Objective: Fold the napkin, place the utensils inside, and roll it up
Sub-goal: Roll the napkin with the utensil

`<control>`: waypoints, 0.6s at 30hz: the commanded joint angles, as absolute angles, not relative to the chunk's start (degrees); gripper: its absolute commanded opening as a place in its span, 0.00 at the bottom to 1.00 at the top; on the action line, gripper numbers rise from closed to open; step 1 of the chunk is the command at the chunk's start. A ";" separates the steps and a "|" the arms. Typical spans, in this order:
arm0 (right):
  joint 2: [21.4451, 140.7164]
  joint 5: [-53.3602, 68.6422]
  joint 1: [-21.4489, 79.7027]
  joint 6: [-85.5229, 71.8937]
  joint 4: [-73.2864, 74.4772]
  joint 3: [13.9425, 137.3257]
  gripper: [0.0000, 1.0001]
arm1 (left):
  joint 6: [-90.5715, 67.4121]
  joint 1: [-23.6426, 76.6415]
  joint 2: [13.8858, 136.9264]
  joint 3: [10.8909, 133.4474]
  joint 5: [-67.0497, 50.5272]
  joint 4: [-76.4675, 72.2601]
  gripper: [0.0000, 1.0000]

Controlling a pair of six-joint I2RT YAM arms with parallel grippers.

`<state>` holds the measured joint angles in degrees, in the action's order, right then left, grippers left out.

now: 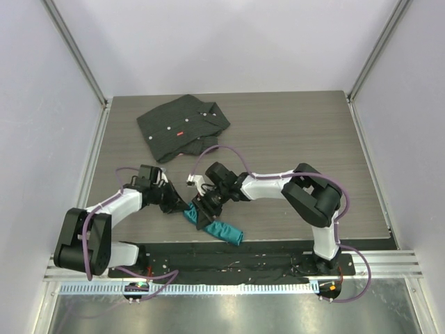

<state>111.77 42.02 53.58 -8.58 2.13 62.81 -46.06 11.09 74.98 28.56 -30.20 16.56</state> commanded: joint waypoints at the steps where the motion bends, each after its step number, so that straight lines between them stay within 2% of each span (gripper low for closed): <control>1: 108.11 32.46 53.96 -4.83 11.51 66.53 0.62 | -45.44 10.99 76.02 30.67 -31.91 17.92 0.00; 4: 103.90 25.26 56.33 -4.57 13.35 67.59 0.67 | -44.12 10.90 76.29 32.25 -31.21 20.65 0.00; 6: 101.01 15.42 59.67 -3.61 13.98 67.41 0.69 | -43.51 10.99 76.46 33.13 -30.85 21.79 0.00; 8: 99.41 5.34 62.21 -3.52 13.54 66.97 0.69 | -43.16 10.90 77.08 33.66 -30.76 22.15 0.00; 12: 98.08 -6.04 70.11 -1.15 13.97 67.58 0.69 | -42.72 10.90 78.40 34.63 -30.85 22.85 0.00; 18: 101.77 -9.49 72.95 -1.32 15.03 69.08 0.67 | -41.92 10.81 78.93 35.24 -31.20 23.38 0.00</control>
